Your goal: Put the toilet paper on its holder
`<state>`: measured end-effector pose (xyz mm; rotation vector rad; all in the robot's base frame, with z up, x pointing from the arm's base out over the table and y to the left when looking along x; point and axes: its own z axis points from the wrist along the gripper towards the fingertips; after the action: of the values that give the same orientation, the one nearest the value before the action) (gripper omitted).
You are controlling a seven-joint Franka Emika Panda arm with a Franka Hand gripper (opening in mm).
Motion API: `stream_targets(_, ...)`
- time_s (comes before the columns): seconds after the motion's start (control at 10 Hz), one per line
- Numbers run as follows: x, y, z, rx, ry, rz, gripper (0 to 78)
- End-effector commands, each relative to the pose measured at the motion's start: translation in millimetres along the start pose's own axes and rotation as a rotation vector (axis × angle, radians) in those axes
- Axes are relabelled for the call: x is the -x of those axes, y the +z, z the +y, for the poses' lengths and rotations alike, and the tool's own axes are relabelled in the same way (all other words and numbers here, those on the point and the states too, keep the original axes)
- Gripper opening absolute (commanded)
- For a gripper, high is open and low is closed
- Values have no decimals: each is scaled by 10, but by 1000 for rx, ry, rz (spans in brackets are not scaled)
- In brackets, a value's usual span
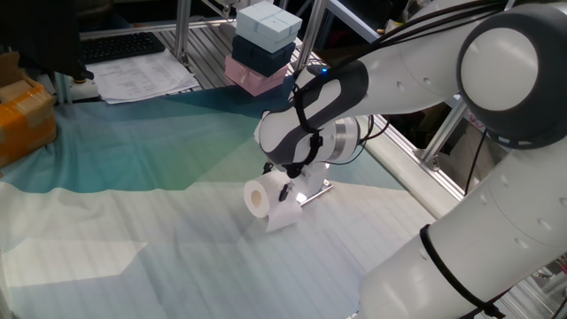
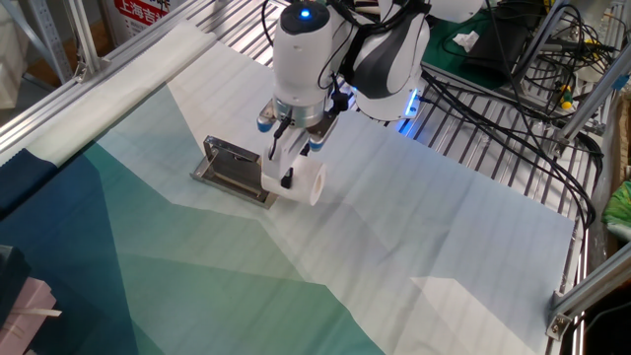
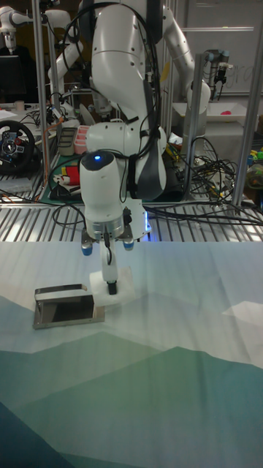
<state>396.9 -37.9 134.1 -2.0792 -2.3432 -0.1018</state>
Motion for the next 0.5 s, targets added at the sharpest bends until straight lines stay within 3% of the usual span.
stream_targets(0.1, 81, 11, 46, 3, -12, -14, 13)
stream_targets(0.5, 105, -22, 49, 1, -9, -27, 13)
